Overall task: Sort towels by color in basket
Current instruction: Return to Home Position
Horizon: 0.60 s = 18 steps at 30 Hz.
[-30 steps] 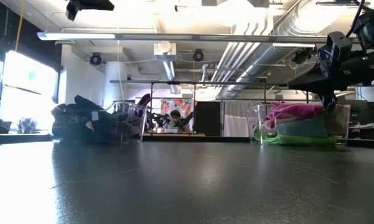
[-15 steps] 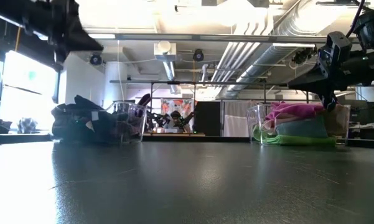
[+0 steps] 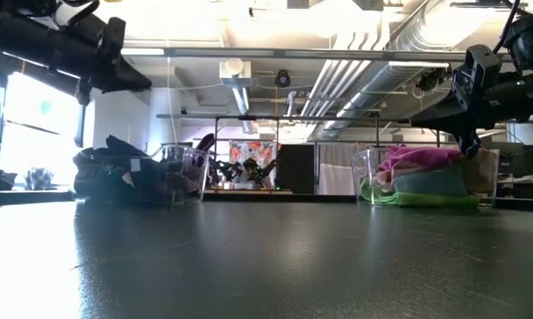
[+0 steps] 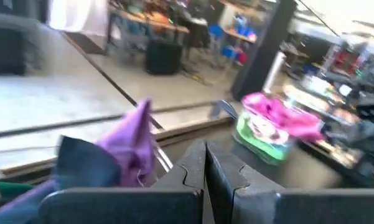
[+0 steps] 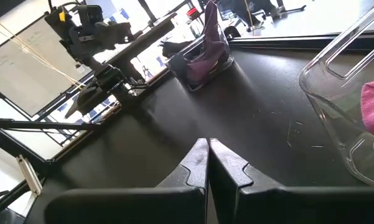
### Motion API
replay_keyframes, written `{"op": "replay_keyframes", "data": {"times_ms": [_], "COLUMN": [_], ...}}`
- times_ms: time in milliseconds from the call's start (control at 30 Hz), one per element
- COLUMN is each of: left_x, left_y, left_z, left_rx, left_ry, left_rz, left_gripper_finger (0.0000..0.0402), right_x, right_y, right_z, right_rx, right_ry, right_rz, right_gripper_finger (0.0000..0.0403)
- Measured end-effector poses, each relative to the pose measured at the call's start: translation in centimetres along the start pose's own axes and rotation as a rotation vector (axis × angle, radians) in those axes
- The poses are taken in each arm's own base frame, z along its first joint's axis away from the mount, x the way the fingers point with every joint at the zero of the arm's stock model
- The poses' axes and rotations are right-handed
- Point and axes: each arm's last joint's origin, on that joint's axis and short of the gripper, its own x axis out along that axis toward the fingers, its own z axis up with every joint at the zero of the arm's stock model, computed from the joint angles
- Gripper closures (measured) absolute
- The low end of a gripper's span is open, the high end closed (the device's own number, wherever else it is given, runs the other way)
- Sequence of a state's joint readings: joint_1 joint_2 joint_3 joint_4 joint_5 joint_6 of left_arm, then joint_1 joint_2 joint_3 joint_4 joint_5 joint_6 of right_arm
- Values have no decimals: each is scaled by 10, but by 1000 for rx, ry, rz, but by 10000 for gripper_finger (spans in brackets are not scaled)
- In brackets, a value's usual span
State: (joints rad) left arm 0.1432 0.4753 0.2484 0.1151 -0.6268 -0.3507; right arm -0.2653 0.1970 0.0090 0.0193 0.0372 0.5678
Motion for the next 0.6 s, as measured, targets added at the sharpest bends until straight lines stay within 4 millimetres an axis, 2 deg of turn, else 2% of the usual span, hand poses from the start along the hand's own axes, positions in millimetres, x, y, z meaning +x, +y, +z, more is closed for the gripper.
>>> {"op": "replay_keyframes", "data": {"times_ms": [133, 333, 600], "left_x": [0, 0, -6], "left_y": [3, 0, -16], "left_z": [-4, -5, -6], "left_rx": [31, 87, 321], "left_ry": [1, 23, 40], "left_rz": [37, -20, -393], "left_gripper_finger": [401, 401, 401], "right_x": [0, 0, 0], "right_y": [0, 0, 0], "right_z": [0, 0, 0], "right_rx": [0, 0, 0], "right_ry": [0, 0, 0], "right_rz": [0, 0, 0], "right_gripper_finger": [402, 402, 402]}}
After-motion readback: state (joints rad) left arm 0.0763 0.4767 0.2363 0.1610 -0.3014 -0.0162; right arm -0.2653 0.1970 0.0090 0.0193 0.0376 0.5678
